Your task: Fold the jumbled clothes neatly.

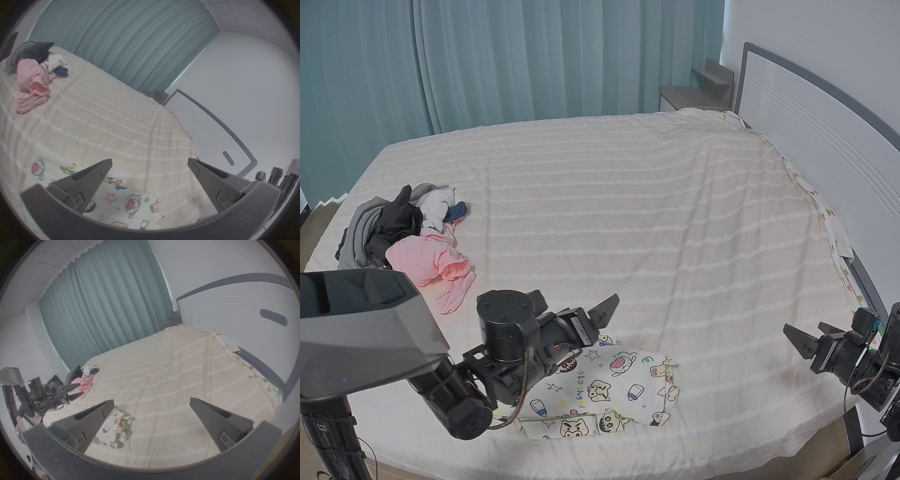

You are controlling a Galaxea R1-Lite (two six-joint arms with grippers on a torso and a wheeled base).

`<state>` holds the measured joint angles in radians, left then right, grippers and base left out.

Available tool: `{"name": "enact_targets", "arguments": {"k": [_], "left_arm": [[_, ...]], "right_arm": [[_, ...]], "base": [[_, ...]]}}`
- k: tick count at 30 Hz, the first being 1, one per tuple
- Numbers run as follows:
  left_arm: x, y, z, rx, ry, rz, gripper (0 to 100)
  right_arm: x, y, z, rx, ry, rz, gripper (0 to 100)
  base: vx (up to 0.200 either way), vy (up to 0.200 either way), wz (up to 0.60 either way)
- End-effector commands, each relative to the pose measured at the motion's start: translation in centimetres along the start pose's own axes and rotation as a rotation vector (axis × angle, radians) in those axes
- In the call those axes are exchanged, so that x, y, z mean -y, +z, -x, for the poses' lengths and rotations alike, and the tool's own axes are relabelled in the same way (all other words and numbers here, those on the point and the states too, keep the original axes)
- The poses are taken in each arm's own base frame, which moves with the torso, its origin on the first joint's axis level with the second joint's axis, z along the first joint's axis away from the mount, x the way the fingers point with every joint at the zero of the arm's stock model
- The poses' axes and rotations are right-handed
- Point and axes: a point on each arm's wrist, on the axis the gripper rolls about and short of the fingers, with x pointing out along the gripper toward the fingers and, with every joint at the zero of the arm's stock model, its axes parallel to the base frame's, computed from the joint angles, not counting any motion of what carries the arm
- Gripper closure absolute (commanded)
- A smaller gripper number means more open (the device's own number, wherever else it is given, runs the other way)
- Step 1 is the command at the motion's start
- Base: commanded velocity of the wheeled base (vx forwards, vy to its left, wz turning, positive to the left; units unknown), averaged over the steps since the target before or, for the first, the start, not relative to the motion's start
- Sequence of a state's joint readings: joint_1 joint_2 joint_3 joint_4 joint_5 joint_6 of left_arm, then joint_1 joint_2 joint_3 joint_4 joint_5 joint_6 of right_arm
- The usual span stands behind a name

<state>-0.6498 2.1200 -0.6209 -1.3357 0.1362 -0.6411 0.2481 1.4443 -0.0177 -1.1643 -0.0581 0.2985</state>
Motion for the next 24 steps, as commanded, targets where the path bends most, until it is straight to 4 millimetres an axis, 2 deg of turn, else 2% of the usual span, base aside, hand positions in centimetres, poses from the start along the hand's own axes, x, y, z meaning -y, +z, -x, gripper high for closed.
{"name": "enact_targets", "arguments": {"k": [1, 3, 4, 5, 6, 8, 14, 17, 18, 20, 24], "left_arm": [[-2.8, 3.6, 5.5, 0.046, 0.103, 0.026, 0], [-4.0, 3.5, 7.7, 0.028, 0.155, 0.070, 0], [-4.0, 3.5, 7.7, 0.028, 0.155, 0.070, 0], [-4.4, 3.6, 9.1, 0.032, 0.171, 0.145, 0], [-4.4, 3.7, 9.5, 0.031, 0.171, 0.175, 0], [-4.6, 3.8, 11.3, 0.004, 0.139, 0.303, 0], [-4.6, 2.9, 13.1, -0.132, 0.049, 0.453, 0], [-4.8, 2.5, 13.4, -0.182, 0.037, 0.461, 0], [-4.8, 2.5, 13.4, -0.182, 0.037, 0.461, 0], [-5.0, 2.1, 13.7, -0.207, 0.028, 0.464, 0], [-5.2, 1.7, 13.8, -0.207, 0.026, 0.466, 0]], "right_arm": [[-2.0, -1.9, -2.3, -0.143, 0.102, 0.040, 0], [-2.5, -2.3, -4.8, -0.205, 0.158, 0.000, 0], [-2.5, -2.3, -4.8, -0.205, 0.158, 0.000, 0], [-3.0, -2.5, -6.5, -0.244, 0.210, -0.041, 0], [-3.1, -2.6, -7.2, -0.256, 0.228, -0.049, 0], [-3.9, -3.7, -10.1, -0.319, 0.277, -0.063, 0], [-5.7, -6.2, -16.1, -0.383, 0.297, -0.100, 0], [-6.8, -6.1, -17.9, -0.421, 0.336, -0.126, 0], [-6.8, -6.1, -17.9, -0.421, 0.336, -0.126, 0], [-8.0, -5.3, -18.8, -0.490, 0.376, -0.212, 0], [-8.2, -5.3, -19.8, -0.524, 0.369, -0.246, 0]], "base": [[0.000, 0.000, 0.00], [0.000, 0.000, 0.00], [0.000, 0.000, 0.00], [0.000, 0.000, 0.00], [0.000, 0.000, 0.00], [0.000, 0.000, 0.00], [0.000, 0.000, 0.00], [0.000, 0.000, 0.00], [0.000, 0.000, 0.00], [0.000, 0.000, 0.00], [0.000, 0.000, 0.00]]}}
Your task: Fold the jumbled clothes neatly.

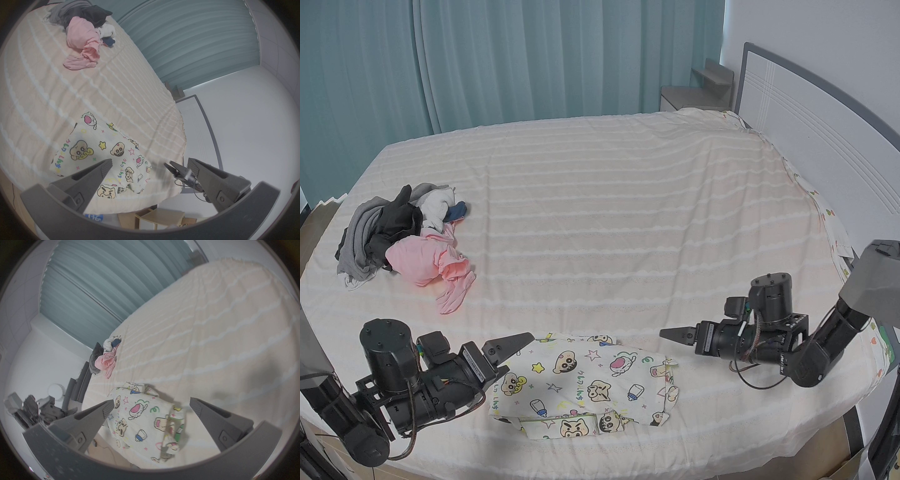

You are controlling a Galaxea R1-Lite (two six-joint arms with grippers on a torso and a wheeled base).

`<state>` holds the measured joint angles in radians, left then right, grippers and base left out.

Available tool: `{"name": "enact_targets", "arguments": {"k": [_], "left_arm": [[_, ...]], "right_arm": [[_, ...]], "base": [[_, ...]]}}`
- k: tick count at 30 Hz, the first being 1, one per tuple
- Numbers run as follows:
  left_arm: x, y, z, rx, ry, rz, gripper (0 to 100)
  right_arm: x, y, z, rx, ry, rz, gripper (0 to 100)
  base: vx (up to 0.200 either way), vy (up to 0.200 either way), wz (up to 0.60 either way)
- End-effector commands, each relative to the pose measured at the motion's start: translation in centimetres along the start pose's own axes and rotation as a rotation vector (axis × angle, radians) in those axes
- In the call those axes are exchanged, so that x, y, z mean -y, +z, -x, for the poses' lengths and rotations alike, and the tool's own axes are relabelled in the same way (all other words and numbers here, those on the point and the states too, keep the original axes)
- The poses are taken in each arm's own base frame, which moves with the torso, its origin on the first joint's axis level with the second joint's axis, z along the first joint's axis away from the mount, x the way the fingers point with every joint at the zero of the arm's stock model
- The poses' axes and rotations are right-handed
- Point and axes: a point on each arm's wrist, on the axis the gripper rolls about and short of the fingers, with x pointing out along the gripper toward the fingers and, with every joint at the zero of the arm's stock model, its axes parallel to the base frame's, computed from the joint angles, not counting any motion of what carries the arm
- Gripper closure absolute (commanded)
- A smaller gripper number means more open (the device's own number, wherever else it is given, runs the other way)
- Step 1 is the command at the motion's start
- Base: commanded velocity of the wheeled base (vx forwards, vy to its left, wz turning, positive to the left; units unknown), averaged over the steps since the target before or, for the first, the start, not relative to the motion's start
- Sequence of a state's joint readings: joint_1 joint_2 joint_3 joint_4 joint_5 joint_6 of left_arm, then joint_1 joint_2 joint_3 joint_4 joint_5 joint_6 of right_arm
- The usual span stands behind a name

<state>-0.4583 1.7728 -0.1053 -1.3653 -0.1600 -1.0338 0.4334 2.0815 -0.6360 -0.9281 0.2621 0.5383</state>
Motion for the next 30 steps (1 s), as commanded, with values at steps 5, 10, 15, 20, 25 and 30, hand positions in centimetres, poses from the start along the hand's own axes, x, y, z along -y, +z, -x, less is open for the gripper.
{"name": "enact_targets", "arguments": {"k": [5, 10, 15, 20, 25, 30], "left_arm": [[-1.5, -0.9, 0.6, -0.034, 0.003, 0.026, 0], [-1.9, -0.9, 0.3, -0.025, 0.008, 0.028, 0], [-1.9, -0.8, 0.3, -0.021, 0.006, 0.029, 0], [-1.9, -0.8, 0.3, -0.021, 0.007, 0.029, 0], [-1.9, -0.8, 0.3, -0.021, 0.007, 0.029, 0], [-1.9, -0.8, 0.3, -0.021, 0.009, 0.030, 0]], "right_arm": [[0.6, -0.5, -4.3, -0.092, 0.026, -0.073, 0], [0.5, -1.3, -4.8, -0.117, 0.029, -0.065, 0], [0.1, -2.2, -5.4, -0.144, 0.036, -0.060, 0], [0.2, -2.4, -6.0, -0.149, 0.035, -0.060, 0], [0.3, -2.6, -6.3, -0.156, 0.036, -0.060, 100], [0.2, -2.4, -6.3, -0.147, 0.039, -0.059, 100]], "base": [[0.000, 0.000, 0.00], [0.000, 0.000, 0.00], [0.000, 0.000, 0.00], [0.000, 0.000, 0.00], [0.000, 0.000, 0.00], [0.000, 0.000, 0.00]]}}
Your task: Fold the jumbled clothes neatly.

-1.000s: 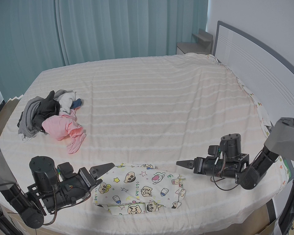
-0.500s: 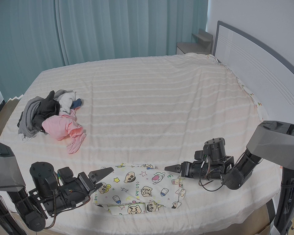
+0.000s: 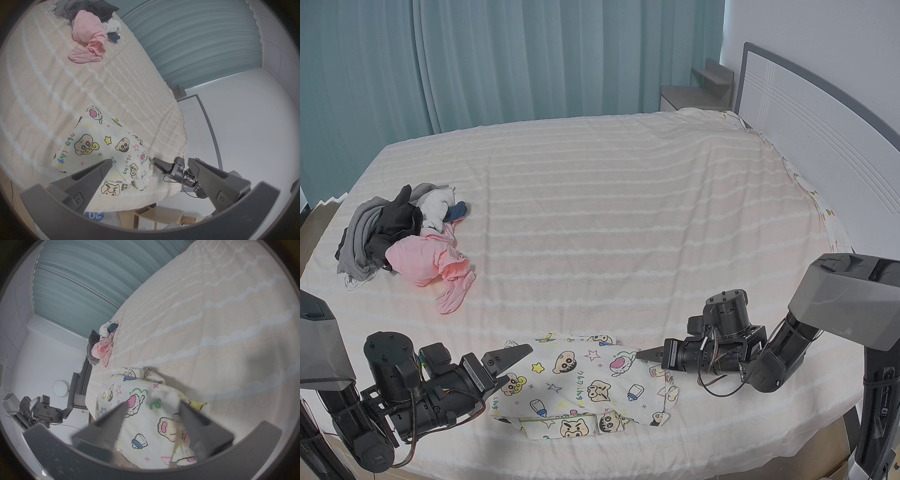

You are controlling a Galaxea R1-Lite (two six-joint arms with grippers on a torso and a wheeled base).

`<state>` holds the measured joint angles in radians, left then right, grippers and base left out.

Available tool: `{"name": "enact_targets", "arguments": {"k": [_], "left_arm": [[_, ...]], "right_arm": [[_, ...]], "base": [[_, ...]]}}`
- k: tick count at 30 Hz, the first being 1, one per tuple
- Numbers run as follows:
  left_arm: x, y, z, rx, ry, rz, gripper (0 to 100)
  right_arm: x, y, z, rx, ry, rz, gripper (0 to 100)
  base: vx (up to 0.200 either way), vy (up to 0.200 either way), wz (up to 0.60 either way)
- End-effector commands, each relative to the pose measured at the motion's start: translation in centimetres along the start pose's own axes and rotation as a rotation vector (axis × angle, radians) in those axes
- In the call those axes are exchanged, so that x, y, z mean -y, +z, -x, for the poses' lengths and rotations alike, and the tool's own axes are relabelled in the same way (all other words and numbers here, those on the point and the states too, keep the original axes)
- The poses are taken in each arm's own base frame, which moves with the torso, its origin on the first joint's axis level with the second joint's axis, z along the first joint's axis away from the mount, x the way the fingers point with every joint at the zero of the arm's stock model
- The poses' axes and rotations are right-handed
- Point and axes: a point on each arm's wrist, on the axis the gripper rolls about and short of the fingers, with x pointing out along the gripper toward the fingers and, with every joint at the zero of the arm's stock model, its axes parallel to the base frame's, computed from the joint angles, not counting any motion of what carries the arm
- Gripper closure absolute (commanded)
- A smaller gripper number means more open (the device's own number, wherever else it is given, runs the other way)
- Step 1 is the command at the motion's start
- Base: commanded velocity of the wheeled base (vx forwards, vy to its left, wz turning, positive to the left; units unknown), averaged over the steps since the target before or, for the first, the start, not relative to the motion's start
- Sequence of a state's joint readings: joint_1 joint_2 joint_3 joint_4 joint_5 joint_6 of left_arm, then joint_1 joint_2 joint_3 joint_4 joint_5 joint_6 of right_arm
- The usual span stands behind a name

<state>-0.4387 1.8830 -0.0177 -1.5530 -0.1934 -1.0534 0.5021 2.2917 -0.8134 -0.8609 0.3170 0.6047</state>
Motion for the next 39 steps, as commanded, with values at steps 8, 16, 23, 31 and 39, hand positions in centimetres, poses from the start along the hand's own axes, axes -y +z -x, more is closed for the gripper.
{"name": "enact_targets", "arguments": {"k": [8, 16, 23, 31, 39], "left_arm": [[-0.2, -0.2, 0.2, -0.002, 0.010, 0.002, 0], [-0.2, -0.2, 0.2, -0.002, 0.010, 0.002, 0], [-0.2, -0.2, 0.2, -0.001, 0.011, 0.001, 0], [-0.2, -0.2, 0.2, -0.001, 0.012, 0.001, 0], [-0.3, -0.2, 0.1, -0.002, 0.017, 0.002, 0]], "right_arm": [[-0.3, 1.2, 0.2, 0.050, 0.009, 0.016, 100], [-0.6, 3.3, 1.4, 0.146, -0.003, 0.058, 100], [0.3, 4.4, 1.3, 0.185, -0.029, 0.074, 100], [1.4, 4.5, 0.1, 0.187, -0.057, 0.079, 0], [1.3, 4.2, 0.7, 0.215, -0.051, 0.101, 0]], "base": [[0.000, 0.000, 0.00], [0.000, 0.000, 0.00], [0.000, 0.000, 0.00], [0.000, 0.000, 0.00], [0.000, 0.000, 0.00]]}}
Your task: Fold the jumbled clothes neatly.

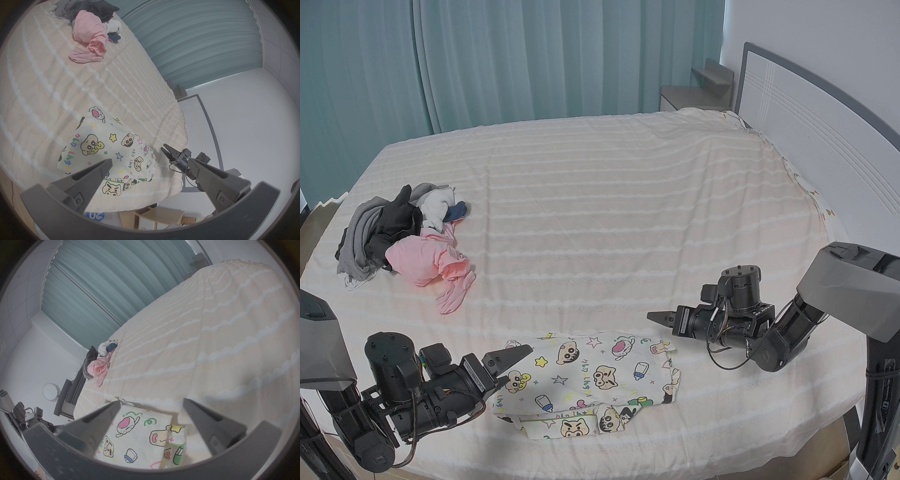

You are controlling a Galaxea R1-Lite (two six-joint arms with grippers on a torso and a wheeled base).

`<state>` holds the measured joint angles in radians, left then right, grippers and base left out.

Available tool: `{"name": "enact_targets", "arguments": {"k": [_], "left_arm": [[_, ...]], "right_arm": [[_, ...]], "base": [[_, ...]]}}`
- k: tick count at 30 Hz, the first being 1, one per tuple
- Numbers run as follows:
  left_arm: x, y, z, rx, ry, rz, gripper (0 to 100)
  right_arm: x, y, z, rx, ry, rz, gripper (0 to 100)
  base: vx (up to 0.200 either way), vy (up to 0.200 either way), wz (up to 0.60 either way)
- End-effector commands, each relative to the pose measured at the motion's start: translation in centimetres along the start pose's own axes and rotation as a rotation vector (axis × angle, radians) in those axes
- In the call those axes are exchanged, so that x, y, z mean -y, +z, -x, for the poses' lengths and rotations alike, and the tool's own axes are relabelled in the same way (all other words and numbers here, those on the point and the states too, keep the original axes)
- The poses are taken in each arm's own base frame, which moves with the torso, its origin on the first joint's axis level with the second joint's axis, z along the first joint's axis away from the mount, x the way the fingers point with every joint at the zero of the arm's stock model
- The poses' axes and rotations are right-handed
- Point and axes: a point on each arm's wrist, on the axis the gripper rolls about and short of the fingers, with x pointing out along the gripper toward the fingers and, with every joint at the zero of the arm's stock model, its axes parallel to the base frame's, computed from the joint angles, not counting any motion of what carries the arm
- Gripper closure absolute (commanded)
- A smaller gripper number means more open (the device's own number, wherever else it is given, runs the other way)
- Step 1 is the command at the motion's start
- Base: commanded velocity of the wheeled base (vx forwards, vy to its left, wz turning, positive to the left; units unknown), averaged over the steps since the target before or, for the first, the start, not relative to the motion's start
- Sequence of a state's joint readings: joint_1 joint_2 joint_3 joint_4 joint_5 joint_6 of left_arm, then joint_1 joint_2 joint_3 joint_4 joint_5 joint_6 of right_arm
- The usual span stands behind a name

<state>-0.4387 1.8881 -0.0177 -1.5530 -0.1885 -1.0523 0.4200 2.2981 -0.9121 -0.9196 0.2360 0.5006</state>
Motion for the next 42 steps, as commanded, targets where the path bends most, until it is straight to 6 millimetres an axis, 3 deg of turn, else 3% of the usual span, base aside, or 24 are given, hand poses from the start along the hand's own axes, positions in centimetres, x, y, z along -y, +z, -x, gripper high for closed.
{"name": "enact_targets", "arguments": {"k": [1, 8, 21, 42], "left_arm": [[-0.3, -0.2, 0.2, -0.006, 0.010, 0.002, 0], [-0.3, -0.2, 0.1, -0.008, 0.013, 0.003, 0], [-0.3, -0.2, 0.1, -0.008, 0.014, 0.003, 0], [-0.4, -0.2, 0.1, -0.009, 0.016, 0.003, 0]], "right_arm": [[0.2, -0.5, 0.9, 0.004, -0.009, -0.005, 0], [0.4, -4.0, 4.0, -0.056, -0.010, -0.009, 0], [-0.4, -7.8, 4.7, -0.136, 0.019, 0.019, 0], [-1.5, -9.9, 5.1, -0.201, 0.044, 0.042, 0]], "base": [[0.000, 0.000, 0.00], [0.000, 0.000, 0.00], [0.000, 0.000, 0.00], [0.000, 0.000, 0.00]]}}
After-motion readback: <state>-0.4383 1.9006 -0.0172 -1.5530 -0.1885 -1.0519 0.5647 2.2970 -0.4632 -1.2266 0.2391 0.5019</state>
